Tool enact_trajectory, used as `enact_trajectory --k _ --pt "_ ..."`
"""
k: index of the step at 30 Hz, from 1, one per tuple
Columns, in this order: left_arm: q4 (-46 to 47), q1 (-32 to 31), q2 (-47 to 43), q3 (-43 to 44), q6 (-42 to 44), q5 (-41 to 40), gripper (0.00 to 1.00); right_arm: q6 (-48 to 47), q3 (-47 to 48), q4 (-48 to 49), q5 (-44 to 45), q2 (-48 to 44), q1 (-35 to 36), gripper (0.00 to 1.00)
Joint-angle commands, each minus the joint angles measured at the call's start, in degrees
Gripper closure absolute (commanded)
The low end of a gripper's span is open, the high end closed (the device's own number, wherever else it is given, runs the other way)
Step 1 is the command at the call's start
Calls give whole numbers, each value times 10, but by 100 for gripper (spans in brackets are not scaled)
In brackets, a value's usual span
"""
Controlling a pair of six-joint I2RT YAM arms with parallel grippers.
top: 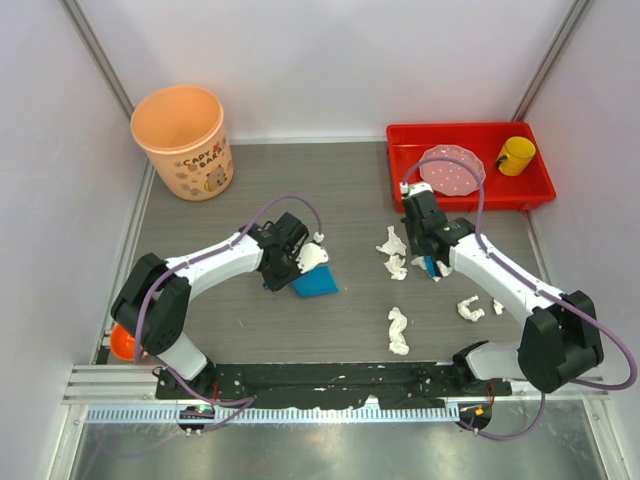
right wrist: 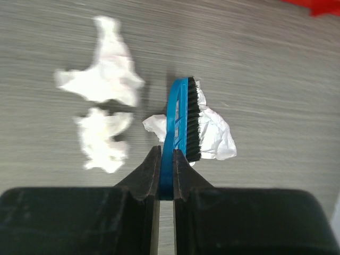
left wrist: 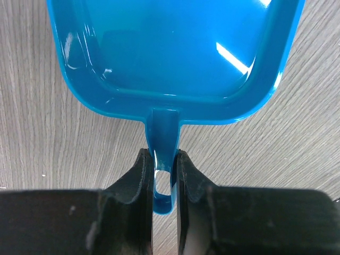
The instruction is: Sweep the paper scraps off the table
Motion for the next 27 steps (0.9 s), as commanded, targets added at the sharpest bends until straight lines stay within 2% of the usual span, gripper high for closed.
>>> enact_trajectory --k 1,5,8,12,18,22,23,27 --pt "18 -3 -3 1 7 -15 100 41 10 81 -107 -6 76 99" --pt "19 -3 6 10 9 -20 100 44 42 109 -145 6 161 99" --pt "19 -3 11 12 16 -20 100 48 77 106 -153 21 180 99" --pt "21 -3 11 5 29 -20 100 49 126 69 -102 21 198 99" --pt "30 -2 11 -3 23 -53 100 -43 190 58 -34 20 189 99" --pt "28 -2 15 -2 11 -55 100 -130 232 134 -125 91 115 99" --pt "31 -2 11 -6 11 -51 100 -181 238 147 -135 108 106 99" --pt "45 -1 8 -10 -1 -44 100 -239 273 169 -153 196 83 99"
